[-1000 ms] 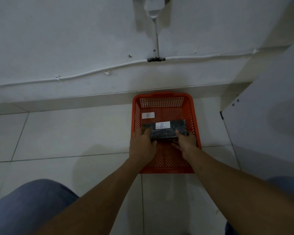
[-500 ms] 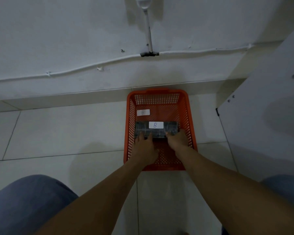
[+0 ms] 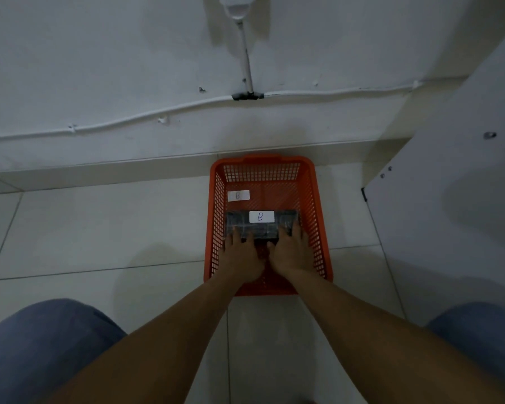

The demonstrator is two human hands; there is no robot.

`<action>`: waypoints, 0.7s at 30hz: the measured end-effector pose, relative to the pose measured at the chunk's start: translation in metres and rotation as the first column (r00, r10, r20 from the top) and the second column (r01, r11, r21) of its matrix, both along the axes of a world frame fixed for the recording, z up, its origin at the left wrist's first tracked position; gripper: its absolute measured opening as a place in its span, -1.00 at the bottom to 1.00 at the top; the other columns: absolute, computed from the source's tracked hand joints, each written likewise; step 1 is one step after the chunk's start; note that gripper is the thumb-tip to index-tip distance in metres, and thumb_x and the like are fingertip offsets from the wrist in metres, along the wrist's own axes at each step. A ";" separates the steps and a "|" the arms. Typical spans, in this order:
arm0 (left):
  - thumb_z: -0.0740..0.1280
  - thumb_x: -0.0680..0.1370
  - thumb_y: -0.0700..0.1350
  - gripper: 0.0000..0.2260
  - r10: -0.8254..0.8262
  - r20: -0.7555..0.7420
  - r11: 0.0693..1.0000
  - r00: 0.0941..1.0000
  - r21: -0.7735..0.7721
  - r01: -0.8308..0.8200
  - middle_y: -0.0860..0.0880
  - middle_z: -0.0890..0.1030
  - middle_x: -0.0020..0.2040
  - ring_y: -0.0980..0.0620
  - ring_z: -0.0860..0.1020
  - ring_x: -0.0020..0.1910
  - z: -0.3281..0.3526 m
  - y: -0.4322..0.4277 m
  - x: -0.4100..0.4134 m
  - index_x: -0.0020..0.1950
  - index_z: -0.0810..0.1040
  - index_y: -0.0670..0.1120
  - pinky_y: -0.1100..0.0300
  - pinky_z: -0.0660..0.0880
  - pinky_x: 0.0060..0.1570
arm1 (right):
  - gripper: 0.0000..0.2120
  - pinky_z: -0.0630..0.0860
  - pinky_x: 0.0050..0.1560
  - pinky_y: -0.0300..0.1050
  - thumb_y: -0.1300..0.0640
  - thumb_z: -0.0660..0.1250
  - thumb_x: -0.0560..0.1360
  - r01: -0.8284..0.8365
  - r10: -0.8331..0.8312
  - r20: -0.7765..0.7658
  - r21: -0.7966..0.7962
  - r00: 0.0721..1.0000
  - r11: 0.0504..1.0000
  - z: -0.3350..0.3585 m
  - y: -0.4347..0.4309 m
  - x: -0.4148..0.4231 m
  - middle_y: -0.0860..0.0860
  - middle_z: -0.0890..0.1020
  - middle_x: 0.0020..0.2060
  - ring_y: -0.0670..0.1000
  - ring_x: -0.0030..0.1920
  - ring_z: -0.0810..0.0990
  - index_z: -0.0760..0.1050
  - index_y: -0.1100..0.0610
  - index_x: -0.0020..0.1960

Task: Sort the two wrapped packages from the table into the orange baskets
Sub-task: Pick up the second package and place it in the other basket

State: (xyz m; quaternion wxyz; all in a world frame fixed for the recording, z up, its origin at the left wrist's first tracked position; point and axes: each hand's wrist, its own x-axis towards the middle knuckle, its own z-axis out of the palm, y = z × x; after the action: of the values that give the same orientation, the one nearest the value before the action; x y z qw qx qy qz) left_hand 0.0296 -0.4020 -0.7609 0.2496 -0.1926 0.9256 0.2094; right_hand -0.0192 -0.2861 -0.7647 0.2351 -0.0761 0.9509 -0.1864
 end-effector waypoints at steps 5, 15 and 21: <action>0.24 0.52 0.15 -0.28 0.003 0.007 1.000 1.000 -0.001 -0.003 -0.21 -0.11 0.61 -0.26 -0.11 0.57 0.001 0.001 -0.002 0.59 -0.02 0.02 -0.26 0.01 0.47 | -0.32 0.21 0.48 0.25 -0.09 0.24 0.58 -0.008 0.008 0.026 0.006 1.000 1.000 0.001 0.002 -0.001 0.09 -0.07 0.62 0.23 0.55 0.04 0.04 0.02 0.60; 0.20 0.53 0.19 -0.30 0.002 -0.035 1.000 0.999 -0.008 -0.002 -0.21 -0.07 0.60 -0.27 -0.07 0.57 0.002 0.001 -0.001 0.59 0.01 0.01 -0.26 0.04 0.47 | -0.30 0.15 0.51 0.24 -0.06 0.26 0.58 0.007 -0.008 0.046 0.022 0.999 1.000 0.002 -0.001 -0.001 0.11 -0.09 0.62 0.21 0.58 -0.03 0.03 0.05 0.60; 0.20 0.53 0.19 -0.30 -0.006 -0.030 1.000 1.000 -0.024 0.005 -0.22 -0.04 0.60 -0.29 -0.03 0.56 0.001 0.001 -0.001 0.58 0.02 0.01 -0.26 0.10 0.46 | -0.31 0.15 0.52 0.23 -0.02 0.25 0.59 0.000 -0.002 0.049 0.025 0.999 1.000 0.001 0.000 -0.001 0.12 -0.10 0.62 0.22 0.58 -0.05 0.01 0.04 0.61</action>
State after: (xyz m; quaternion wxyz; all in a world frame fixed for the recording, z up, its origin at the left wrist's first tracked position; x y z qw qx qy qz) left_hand 0.0291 -0.4015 -0.7598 0.2341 -0.1897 0.9322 0.2005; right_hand -0.0200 -0.2865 -0.7637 0.2592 -0.0681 0.9471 -0.1765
